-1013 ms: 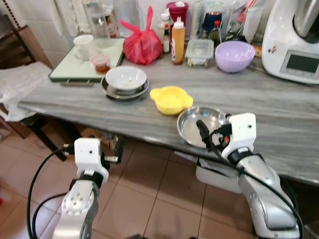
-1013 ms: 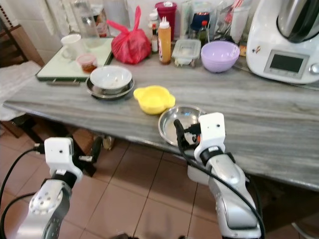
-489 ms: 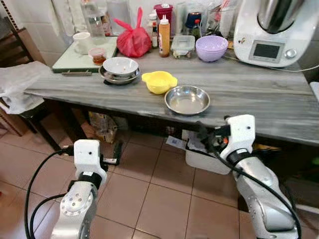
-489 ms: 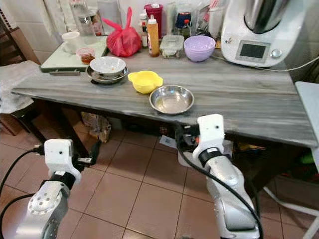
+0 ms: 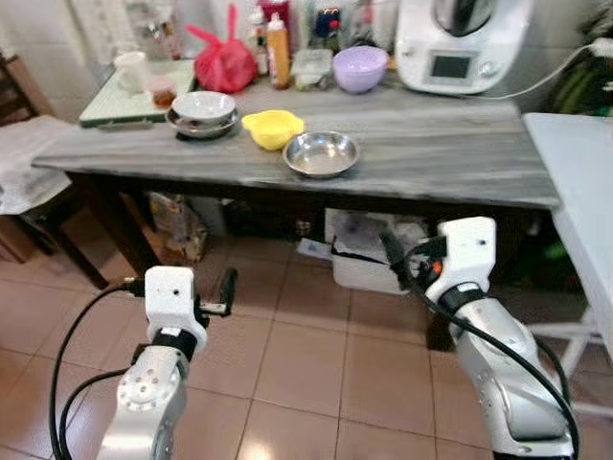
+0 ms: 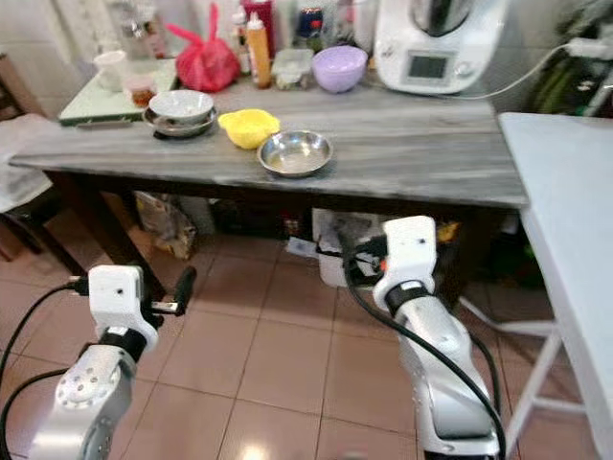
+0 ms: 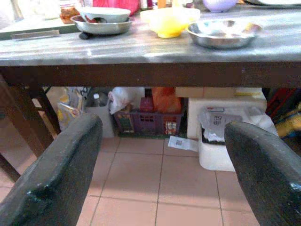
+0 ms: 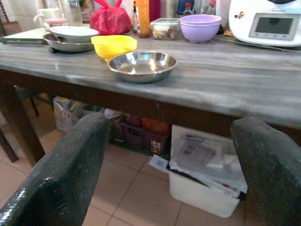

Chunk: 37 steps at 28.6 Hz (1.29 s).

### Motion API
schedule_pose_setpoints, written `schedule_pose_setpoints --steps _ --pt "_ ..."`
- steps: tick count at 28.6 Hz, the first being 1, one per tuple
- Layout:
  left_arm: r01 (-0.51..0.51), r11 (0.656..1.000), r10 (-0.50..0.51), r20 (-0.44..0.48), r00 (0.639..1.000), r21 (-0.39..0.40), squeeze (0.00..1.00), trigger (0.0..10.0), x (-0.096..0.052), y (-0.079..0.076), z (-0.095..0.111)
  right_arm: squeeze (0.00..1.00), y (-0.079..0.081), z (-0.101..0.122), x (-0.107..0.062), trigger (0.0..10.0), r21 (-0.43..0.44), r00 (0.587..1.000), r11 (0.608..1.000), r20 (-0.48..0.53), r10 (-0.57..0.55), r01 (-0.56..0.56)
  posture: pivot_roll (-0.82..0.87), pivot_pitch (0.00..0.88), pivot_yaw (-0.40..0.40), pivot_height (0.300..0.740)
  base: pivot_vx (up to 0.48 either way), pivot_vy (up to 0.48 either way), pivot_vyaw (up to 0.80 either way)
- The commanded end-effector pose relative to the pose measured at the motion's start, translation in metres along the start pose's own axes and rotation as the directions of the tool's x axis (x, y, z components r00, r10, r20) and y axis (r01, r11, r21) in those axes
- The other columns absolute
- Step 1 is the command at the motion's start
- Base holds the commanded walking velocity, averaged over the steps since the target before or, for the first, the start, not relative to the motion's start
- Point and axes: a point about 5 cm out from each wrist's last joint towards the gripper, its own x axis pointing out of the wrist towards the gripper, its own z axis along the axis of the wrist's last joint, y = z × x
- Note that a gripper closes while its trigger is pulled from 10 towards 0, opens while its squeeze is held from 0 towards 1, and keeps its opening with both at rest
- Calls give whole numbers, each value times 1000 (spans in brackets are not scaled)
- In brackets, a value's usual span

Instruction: Setting the table

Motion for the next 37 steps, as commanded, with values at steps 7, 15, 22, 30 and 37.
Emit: schedule_pose_setpoints --steps 7,15,22,30,37 --pt "3 1000 -3 0 1000 12 0 10000 1 0 0 0 -2 1 0 10000 -1 1000 1000 2 -8 8 -108 60 86 740 -272 0 -608" --pt "21 1000 -21 13 1000 -2 0 10000 3 0 0 0 -1 2 1 10000 -3 1000 1000 7 -8 8 -111 57 89 740 -63 0 -59" --pt "51 999 -51 40 998 -3 0 10000 5 -5 5 0 -2 2 2 10000 -7 1000 1000 8 -12 12 -110 57 89 740 0 0 0" --pt "61 998 -61 42 997 -9 0 10000 5 -7 5 0 -1 1 3 10000 -6 1000 1000 9 -12 12 -105 53 90 740 0 0 0" --pt "74 997 -73 42 996 -17 0 10000 6 -8 4 0 -2 2 4 10000 -6 1000 1000 9 -18 18 -109 51 88 740 0 -177 0"
